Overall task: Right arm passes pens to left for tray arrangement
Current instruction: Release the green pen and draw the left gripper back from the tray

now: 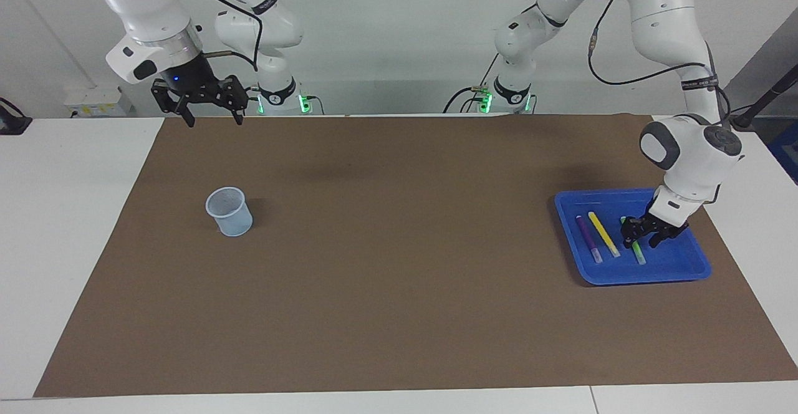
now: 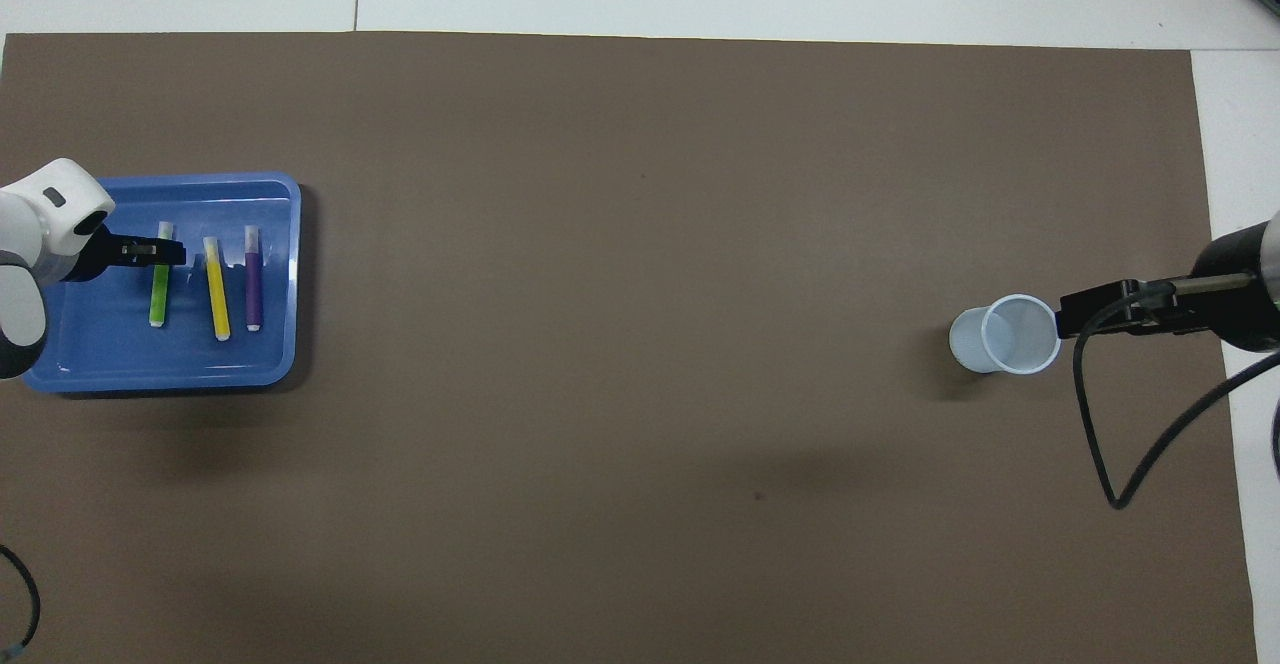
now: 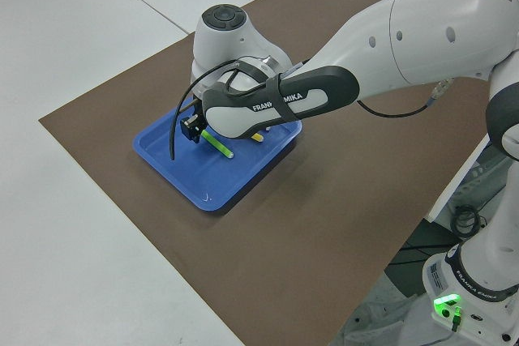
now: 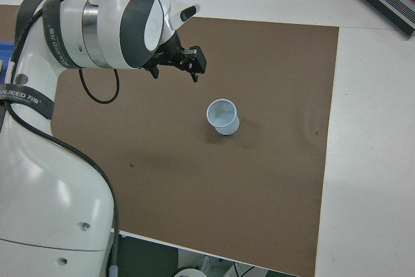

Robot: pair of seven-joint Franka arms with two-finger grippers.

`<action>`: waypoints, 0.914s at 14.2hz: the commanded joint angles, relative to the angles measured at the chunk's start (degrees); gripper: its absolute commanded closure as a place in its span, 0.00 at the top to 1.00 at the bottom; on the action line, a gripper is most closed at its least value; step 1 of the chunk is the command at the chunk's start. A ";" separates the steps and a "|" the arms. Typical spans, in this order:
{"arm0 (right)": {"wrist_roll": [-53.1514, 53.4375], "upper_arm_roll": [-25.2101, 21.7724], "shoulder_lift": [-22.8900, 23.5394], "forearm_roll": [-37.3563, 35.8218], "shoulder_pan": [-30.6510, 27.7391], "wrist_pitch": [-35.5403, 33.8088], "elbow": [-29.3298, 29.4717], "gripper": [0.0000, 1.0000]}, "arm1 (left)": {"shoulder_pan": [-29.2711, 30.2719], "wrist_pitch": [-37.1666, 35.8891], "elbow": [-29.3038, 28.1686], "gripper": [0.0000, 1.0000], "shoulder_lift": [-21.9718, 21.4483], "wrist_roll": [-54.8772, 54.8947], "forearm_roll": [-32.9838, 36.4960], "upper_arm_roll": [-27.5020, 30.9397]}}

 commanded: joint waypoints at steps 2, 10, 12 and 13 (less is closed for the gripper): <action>-1.05 -0.19 0.35 -0.48 -0.12 0.09 0.76 1.00 | -0.44 -5.00 0.02 0.71 -3.84 -0.96 1.40 0.35; -1.05 -0.10 0.35 -0.48 -0.03 0.18 0.76 1.00 | -0.53 -17.65 3.26 0.76 -12.19 -1.40 0.87 -0.35; -1.05 -0.10 0.26 -0.48 -0.03 0.18 0.76 1.00 | -0.53 -21.26 5.63 0.79 -13.69 -1.49 0.79 -1.58; -1.05 -0.10 0.26 -0.48 -0.03 0.18 0.76 1.00 | -0.53 -22.67 6.69 0.80 -13.96 -1.49 0.61 -2.02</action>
